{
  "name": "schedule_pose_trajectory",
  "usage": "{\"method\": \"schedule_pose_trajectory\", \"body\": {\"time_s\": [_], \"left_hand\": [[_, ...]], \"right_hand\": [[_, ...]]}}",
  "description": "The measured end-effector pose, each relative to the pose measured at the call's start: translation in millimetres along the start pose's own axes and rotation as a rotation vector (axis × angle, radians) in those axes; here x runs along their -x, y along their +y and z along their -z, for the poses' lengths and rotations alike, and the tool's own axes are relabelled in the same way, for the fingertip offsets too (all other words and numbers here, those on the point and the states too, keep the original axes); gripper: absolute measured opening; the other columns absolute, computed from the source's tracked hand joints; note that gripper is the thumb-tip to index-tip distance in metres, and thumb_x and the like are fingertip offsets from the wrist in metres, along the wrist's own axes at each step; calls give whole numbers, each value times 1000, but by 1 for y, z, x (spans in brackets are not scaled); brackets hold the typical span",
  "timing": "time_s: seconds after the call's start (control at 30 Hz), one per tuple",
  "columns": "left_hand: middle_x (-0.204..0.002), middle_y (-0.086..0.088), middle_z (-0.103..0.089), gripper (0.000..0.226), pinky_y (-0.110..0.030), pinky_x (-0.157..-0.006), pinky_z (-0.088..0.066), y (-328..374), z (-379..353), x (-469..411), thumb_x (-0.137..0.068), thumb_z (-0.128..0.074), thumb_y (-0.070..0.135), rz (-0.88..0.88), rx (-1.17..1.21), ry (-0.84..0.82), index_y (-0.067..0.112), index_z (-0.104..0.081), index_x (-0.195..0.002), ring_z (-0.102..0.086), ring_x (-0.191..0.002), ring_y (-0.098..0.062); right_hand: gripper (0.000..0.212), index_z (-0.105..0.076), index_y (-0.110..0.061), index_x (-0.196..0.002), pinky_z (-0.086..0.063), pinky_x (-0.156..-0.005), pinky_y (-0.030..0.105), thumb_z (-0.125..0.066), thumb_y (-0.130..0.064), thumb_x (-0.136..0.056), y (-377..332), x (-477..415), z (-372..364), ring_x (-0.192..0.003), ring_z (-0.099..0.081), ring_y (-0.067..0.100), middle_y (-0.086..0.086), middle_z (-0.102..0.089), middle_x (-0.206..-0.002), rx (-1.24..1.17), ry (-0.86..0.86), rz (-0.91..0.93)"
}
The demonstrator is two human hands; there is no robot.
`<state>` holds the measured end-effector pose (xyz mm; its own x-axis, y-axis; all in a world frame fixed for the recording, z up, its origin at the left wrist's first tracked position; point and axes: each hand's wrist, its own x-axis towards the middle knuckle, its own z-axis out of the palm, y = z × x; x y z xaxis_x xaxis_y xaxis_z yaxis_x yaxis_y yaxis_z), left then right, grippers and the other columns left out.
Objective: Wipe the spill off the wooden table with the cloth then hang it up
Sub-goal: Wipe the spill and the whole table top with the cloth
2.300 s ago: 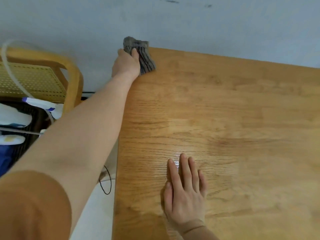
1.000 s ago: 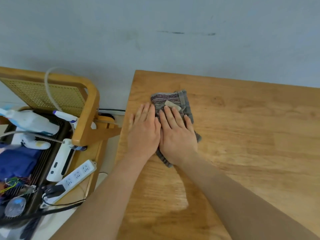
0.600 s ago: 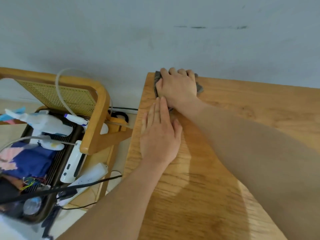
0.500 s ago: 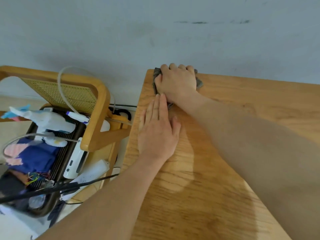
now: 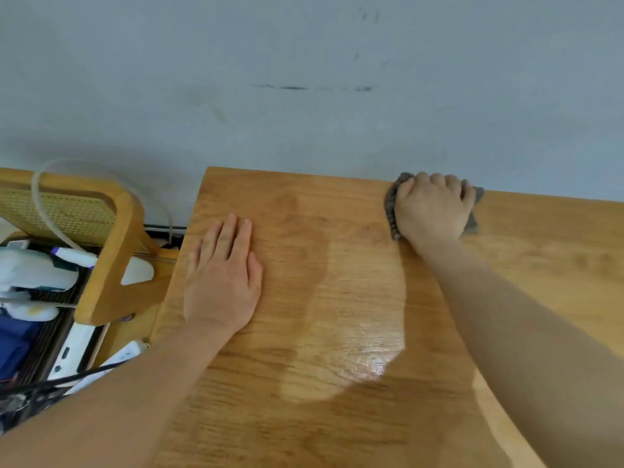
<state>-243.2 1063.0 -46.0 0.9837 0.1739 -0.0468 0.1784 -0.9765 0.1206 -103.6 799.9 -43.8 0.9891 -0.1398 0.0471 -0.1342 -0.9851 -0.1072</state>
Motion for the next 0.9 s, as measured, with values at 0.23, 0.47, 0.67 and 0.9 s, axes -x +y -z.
{"method": "schedule_pose_trajectory", "body": {"time_s": [0.23,0.47,0.67,0.9], "left_hand": [[-155,-3,-29,57,-46,-116,-18,-2,0,1,-95,-19,40,12,22,19,22,-31,-148,-21,-143,-22],[-153,-9,-32,50,-49,-114,-20,-5,3,1,-99,-29,30,-24,3,19,16,-34,-146,-24,-141,-29],[-154,-21,-24,53,-54,-114,-17,21,5,0,-99,-27,31,30,25,-46,6,-29,-147,-17,-142,-37],[-156,-9,21,63,-49,-118,1,171,-15,44,-97,-1,46,-228,135,-158,13,12,-149,23,-142,-25]], "right_hand": [[55,-23,-29,-154,-5,-120,50,-24,-43,-101,-105,78,-10,-149,-10,31,1,-18,-162,-123,-177,423],[56,-13,-39,-154,-4,-121,49,-17,-48,-98,53,84,15,-150,-4,28,-8,-9,-163,-45,-182,-35],[57,-14,-34,-154,-7,-119,54,-19,-43,-99,68,75,17,-149,-7,32,-3,-11,-164,6,-166,-92],[57,-13,-36,-154,-7,-120,50,-17,-43,-98,76,59,20,-150,-5,24,-6,-9,-164,17,-193,113]]}}
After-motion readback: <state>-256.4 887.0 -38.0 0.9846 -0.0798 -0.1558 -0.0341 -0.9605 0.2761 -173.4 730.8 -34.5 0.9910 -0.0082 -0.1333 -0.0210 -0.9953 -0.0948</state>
